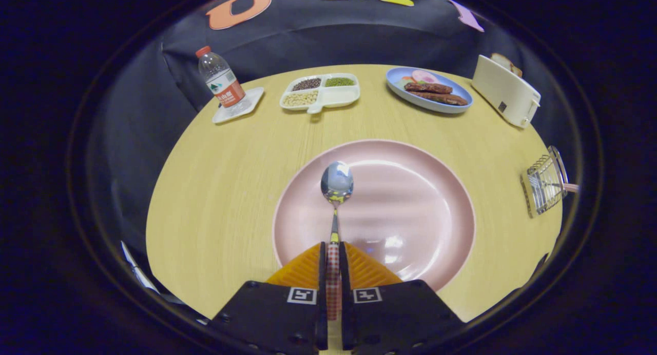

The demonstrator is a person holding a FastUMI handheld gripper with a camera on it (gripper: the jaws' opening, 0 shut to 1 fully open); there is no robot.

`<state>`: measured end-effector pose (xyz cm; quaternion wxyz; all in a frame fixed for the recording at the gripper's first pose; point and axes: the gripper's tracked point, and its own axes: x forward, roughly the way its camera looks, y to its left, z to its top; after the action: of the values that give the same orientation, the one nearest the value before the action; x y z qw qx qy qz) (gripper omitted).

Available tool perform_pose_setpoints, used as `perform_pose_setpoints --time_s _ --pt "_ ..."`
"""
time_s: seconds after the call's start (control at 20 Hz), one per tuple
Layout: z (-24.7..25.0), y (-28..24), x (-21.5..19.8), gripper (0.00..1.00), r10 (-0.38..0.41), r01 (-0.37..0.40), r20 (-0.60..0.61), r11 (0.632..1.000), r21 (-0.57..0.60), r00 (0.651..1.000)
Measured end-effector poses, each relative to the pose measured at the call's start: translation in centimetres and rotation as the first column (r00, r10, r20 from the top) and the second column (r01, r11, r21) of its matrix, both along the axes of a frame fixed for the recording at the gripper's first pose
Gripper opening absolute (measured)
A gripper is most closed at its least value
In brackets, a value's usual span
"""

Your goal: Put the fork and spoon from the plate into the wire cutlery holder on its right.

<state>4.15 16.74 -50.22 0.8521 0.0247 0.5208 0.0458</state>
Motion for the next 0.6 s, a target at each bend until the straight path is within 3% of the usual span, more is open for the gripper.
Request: perform_pose_setpoints --time_s 0.1,0.2,0.6 --pt "0.3 -0.3 0.1 0.12 0.014 -0.014 0.009 1.0 -0.006 1.0" --pt "1.1 -1.0 -0.3 0.05 0.01 -0.01 0.002 1.0 -0.016 1.0" --pt "7.0 -4.9 -0.3 0.05 0.059 -0.059 0.047 0.998 -0.002 0.997"
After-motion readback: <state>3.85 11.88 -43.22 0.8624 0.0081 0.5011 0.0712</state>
